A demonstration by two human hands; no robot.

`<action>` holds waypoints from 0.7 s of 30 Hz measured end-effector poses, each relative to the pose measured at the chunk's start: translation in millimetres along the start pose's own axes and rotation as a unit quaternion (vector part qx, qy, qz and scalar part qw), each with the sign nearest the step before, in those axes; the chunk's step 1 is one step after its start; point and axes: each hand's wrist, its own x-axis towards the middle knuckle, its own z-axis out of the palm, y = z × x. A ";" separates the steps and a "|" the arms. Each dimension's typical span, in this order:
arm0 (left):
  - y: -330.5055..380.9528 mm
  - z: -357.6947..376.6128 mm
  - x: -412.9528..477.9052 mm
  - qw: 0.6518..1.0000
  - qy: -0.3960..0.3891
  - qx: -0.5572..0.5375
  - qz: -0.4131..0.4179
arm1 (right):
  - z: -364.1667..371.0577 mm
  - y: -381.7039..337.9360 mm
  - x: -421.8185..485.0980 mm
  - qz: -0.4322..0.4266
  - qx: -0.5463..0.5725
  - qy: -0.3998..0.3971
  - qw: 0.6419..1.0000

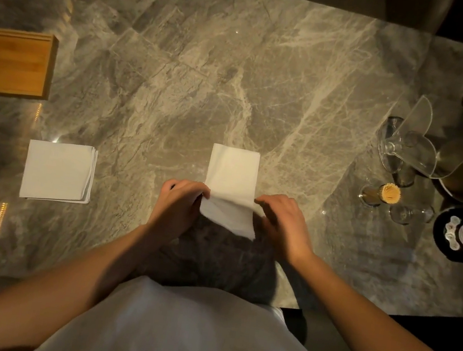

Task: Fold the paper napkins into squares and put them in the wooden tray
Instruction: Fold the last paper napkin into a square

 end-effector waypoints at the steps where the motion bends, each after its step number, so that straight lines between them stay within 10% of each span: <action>1: 0.4 0.3 0.3 1.000 -0.002 0.002 -0.009 | 1.8 0.5 1.0 -0.003 -0.030 -0.029 0.999; 21: 4.6 -1.1 20.4 0.994 -0.029 0.090 -0.051 | 16.6 -17.1 18.3 0.123 0.029 0.029 0.991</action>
